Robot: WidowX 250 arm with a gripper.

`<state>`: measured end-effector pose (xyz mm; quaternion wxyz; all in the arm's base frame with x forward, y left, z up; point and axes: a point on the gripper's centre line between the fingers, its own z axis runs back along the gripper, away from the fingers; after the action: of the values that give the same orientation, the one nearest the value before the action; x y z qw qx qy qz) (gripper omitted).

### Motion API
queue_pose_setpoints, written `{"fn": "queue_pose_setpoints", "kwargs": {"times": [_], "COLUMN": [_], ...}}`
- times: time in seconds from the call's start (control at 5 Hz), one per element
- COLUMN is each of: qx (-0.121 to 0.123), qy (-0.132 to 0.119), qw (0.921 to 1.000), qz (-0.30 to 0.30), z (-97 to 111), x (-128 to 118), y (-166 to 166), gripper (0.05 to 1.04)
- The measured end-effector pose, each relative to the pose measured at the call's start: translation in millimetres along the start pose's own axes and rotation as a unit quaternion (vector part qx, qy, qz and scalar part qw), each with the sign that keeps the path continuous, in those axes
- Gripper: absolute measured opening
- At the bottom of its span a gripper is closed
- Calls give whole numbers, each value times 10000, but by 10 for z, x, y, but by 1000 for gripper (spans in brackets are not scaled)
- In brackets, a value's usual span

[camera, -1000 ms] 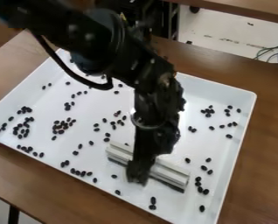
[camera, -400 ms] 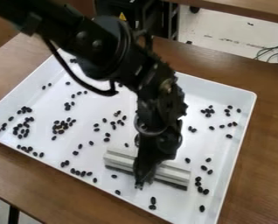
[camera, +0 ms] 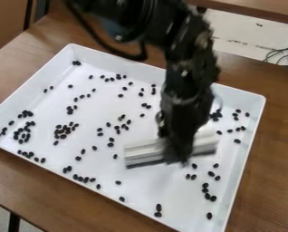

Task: Sweep into pile

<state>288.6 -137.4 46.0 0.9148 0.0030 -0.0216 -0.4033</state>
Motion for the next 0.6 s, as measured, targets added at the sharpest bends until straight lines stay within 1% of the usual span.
{"fn": "queue_pose_setpoints", "kwargs": {"times": [0.2, 0.4, 0.6], "qx": [-160, -494, -881], "qy": [184, 450, 273], "qw": [9919, 9683, 9323], "qz": [1250, 2405, 3497], "z": [-34, -146, -257], "x": [199, 325, 376], "y": [-150, -333, -321], "gripper": [367, 367, 367]}}
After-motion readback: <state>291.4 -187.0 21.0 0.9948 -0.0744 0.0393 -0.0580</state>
